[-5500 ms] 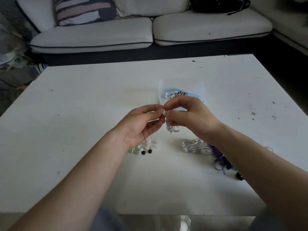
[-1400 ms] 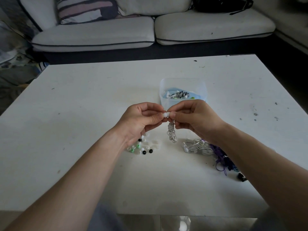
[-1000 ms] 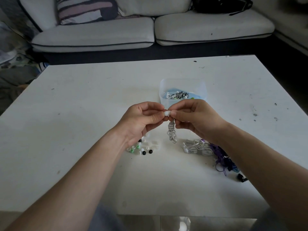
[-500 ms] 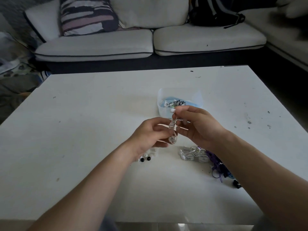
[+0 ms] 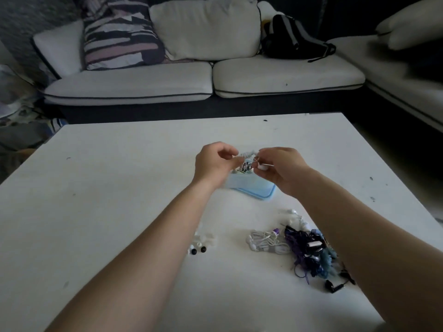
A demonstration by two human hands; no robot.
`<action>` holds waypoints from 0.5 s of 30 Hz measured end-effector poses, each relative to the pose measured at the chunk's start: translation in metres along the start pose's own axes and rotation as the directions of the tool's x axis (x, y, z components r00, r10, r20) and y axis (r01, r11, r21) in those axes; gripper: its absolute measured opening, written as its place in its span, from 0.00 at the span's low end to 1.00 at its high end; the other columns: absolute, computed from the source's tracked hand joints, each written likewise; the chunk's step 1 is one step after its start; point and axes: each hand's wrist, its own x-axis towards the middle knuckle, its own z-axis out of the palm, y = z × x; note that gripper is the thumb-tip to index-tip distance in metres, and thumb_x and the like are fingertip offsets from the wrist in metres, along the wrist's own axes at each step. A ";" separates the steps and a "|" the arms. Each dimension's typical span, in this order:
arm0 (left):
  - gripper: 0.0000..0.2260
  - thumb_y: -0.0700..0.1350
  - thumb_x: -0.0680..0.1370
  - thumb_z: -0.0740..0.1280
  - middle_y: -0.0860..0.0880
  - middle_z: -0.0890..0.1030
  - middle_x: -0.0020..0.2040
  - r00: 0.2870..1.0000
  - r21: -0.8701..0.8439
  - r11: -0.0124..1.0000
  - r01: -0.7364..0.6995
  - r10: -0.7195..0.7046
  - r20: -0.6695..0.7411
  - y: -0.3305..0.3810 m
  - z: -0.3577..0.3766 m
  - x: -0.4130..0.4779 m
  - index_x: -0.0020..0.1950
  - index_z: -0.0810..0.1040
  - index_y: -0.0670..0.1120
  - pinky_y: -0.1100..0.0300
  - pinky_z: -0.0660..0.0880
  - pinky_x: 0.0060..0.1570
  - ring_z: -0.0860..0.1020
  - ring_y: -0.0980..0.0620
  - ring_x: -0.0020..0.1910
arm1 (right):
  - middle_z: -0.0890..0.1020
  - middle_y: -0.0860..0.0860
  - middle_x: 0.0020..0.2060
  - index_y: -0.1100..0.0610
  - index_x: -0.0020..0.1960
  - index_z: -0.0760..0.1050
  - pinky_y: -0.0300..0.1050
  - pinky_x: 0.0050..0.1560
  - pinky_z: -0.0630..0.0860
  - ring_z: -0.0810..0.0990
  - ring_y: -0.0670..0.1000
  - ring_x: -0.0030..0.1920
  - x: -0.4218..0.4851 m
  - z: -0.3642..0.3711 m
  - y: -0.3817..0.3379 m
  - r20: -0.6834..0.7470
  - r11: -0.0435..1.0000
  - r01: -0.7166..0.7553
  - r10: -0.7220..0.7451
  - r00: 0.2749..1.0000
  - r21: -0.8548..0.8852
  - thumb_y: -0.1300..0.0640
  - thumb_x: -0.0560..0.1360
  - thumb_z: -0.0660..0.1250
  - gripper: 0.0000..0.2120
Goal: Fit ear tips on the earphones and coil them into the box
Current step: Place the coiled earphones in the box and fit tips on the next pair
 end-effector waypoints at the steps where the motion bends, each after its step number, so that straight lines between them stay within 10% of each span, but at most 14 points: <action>1: 0.07 0.44 0.69 0.79 0.53 0.82 0.39 1.000 0.033 0.999 -0.020 0.020 -0.010 0.002 0.005 0.010 0.43 0.83 0.50 0.77 0.68 0.36 0.78 0.62 0.36 | 0.79 0.60 0.39 0.66 0.46 0.76 0.49 0.49 0.84 0.81 0.55 0.39 0.010 -0.001 -0.005 -0.019 0.999 0.001 -0.002 1.000 -0.037 0.68 0.77 0.65 0.03; 9: 0.05 0.49 0.75 0.72 0.53 0.84 0.47 0.998 0.227 0.972 -0.055 0.047 0.043 -0.002 0.016 0.034 0.47 0.84 0.49 0.62 0.73 0.50 0.80 0.54 0.48 | 0.75 0.62 0.43 0.72 0.60 0.73 0.69 0.65 0.71 0.78 0.57 0.44 0.038 -0.011 -0.012 -0.150 0.870 -0.005 -0.079 0.985 -0.493 0.63 0.76 0.62 0.16; 10: 0.04 0.48 0.76 0.71 0.55 0.84 0.46 0.998 0.213 0.975 -0.066 0.060 0.032 -0.002 0.013 0.029 0.46 0.84 0.50 0.63 0.73 0.49 0.80 0.55 0.48 | 0.73 0.69 0.63 0.73 0.61 0.70 0.72 0.66 0.66 0.75 0.63 0.64 0.035 -0.014 -0.010 -0.137 0.869 0.027 -0.109 0.984 -0.494 0.64 0.76 0.61 0.18; 11: 0.04 0.48 0.76 0.69 0.56 0.84 0.45 0.997 0.205 0.976 -0.077 0.074 0.021 -0.003 0.009 0.023 0.45 0.83 0.50 0.64 0.73 0.49 0.80 0.57 0.47 | 0.66 0.48 0.49 0.74 0.61 0.69 0.70 0.67 0.63 0.62 0.50 0.51 0.032 -0.018 -0.007 -0.116 0.877 0.063 -0.133 0.984 -0.477 0.64 0.75 0.60 0.18; 12: 0.04 0.47 0.77 0.69 0.57 0.84 0.44 0.996 0.201 0.976 -0.087 0.087 0.010 -0.005 0.005 0.017 0.45 0.83 0.51 0.66 0.73 0.48 0.80 0.58 0.46 | 0.69 0.51 0.44 0.75 0.59 0.69 0.54 0.46 0.55 0.65 0.51 0.47 0.028 -0.021 -0.006 -0.100 0.890 0.092 -0.152 0.983 -0.447 0.65 0.75 0.60 0.17; 13: 0.04 0.46 0.77 0.68 0.58 0.83 0.43 0.995 0.199 0.975 -0.097 0.097 0.008 -0.006 0.000 0.010 0.45 0.83 0.50 0.70 0.72 0.46 0.80 0.60 0.44 | 0.74 0.58 0.42 0.75 0.57 0.71 0.54 0.50 0.77 0.72 0.54 0.43 0.022 -0.025 -0.005 -0.087 0.905 0.118 -0.167 0.982 -0.408 0.65 0.75 0.60 0.15; 15: 0.04 0.45 0.77 0.69 0.58 0.83 0.43 0.994 0.186 0.977 -0.107 0.103 0.032 -0.010 -0.007 -0.007 0.46 0.84 0.49 0.77 0.69 0.41 0.79 0.63 0.42 | 0.82 0.60 0.44 0.69 0.52 0.78 0.52 0.52 0.80 0.80 0.55 0.44 0.006 -0.032 0.000 -0.059 0.925 0.149 -0.180 0.982 -0.350 0.64 0.78 0.61 0.10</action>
